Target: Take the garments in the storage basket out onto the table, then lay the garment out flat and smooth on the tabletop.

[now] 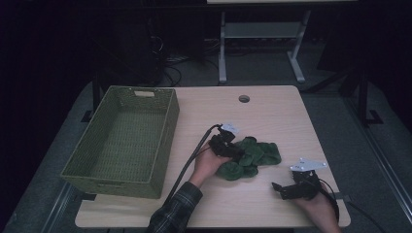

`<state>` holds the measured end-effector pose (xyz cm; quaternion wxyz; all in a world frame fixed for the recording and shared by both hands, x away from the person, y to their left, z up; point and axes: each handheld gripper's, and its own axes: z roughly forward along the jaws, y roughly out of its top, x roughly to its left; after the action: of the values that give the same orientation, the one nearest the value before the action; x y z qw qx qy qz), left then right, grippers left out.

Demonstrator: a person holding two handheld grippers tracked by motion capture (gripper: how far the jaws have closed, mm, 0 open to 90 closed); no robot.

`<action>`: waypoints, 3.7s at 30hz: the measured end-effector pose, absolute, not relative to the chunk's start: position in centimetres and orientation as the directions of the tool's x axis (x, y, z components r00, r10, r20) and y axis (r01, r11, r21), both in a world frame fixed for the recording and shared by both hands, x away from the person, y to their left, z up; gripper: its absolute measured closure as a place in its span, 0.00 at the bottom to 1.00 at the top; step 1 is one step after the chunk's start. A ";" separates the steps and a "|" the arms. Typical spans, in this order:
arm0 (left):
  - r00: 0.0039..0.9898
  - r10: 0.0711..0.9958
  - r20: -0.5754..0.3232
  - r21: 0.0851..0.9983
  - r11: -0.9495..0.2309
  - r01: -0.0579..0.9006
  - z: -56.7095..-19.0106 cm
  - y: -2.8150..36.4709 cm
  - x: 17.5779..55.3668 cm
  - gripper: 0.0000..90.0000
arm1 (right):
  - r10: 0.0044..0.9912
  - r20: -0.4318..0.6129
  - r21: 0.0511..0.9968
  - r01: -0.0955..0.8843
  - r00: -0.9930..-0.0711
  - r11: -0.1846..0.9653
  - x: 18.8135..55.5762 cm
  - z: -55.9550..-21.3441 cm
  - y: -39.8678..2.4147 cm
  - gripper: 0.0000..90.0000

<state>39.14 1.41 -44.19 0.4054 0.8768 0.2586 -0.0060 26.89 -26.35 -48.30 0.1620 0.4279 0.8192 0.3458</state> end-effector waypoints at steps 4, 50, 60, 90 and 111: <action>0.869 0.454 -0.199 0.706 -0.549 0.448 -42.5 2.0 38.3 0.57 | 0.813 0.030 0.705 0.589 -0.581 0.395 26.9 -48.3 -26.4 0.03; 0.898 0.436 -0.054 0.699 -0.626 0.346 -46.7 4.0 30.7 0.73 | 0.690 0.118 0.766 0.508 -0.714 0.394 27.3 -46.9 -21.6 0.44; 0.896 0.437 -0.079 0.699 -0.617 0.363 -46.6 4.3 31.1 0.86 | 0.680 0.129 0.749 0.521 -0.721 0.410 28.3 -47.2 -20.2 0.67; 0.869 0.454 -0.198 0.815 -0.417 0.403 -41.2 9.1 31.4 0.94 | 0.700 0.098 0.784 0.488 -0.708 0.384 27.7 -44.7 -24.2 0.93; 0.825 0.495 -0.273 0.758 -0.418 0.501 -44.0 12.2 29.7 0.96 | 0.766 0.086 0.779 0.522 -0.637 0.347 25.1 -44.1 -28.5 0.93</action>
<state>29.67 12.17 -44.05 0.4514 0.8419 0.2956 -0.0034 25.09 -28.53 -44.07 0.1491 0.3989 0.8070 0.4091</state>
